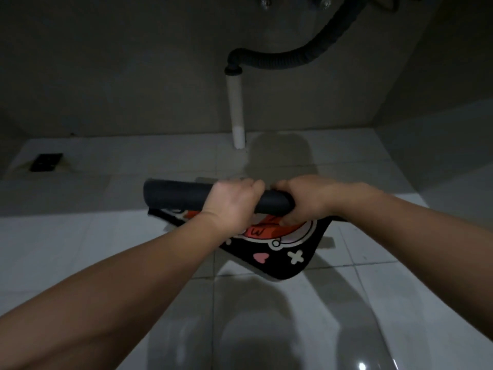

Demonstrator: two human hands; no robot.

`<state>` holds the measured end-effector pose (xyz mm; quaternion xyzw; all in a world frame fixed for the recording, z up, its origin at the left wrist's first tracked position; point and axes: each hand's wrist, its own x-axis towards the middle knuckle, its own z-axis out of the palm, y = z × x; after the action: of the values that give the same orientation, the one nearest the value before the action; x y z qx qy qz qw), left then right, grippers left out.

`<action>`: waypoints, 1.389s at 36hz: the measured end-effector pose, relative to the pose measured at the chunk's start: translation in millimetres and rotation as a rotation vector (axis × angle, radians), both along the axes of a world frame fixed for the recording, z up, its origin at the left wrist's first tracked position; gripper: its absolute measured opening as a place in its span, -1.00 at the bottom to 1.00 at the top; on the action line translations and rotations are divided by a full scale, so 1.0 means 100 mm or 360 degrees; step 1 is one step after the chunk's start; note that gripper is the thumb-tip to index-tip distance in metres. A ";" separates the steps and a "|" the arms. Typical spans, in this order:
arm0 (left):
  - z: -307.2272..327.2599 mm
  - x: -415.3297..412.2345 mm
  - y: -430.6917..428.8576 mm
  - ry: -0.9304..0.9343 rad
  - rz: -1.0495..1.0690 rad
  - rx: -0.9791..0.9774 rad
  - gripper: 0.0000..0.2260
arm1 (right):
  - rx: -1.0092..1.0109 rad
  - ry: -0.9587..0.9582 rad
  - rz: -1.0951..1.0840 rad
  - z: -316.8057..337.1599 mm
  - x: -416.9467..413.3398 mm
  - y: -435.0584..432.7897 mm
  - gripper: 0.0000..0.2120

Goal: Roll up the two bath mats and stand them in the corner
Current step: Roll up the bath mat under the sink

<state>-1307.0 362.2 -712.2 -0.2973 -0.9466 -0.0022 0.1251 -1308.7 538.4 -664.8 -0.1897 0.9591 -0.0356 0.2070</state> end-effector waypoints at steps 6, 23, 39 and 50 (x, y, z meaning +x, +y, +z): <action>0.00 0.01 0.06 -0.0053 0.0008 0.0002 -0.69 | -0.0015 -0.0020 -0.0090 0.03 0.03 0.01 -0.72; 0.06 -0.10 0.07 -0.0796 0.0224 0.0269 -0.74 | 0.0294 0.1018 0.0434 -0.20 0.12 0.08 -0.65; -0.02 -0.06 0.11 -0.0251 -0.0016 0.0094 -0.45 | -0.0030 -0.0088 -0.0212 -0.12 -0.02 0.00 -0.62; 0.16 -0.26 -0.10 -0.1528 0.0152 0.0302 -0.31 | 0.0193 0.1052 0.0521 -0.28 0.14 0.06 -0.59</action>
<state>-1333.0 352.3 -696.5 -0.2064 -0.9056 -0.2194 -0.2987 -1294.5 544.7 -692.4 -0.3292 0.9315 0.1179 -0.1001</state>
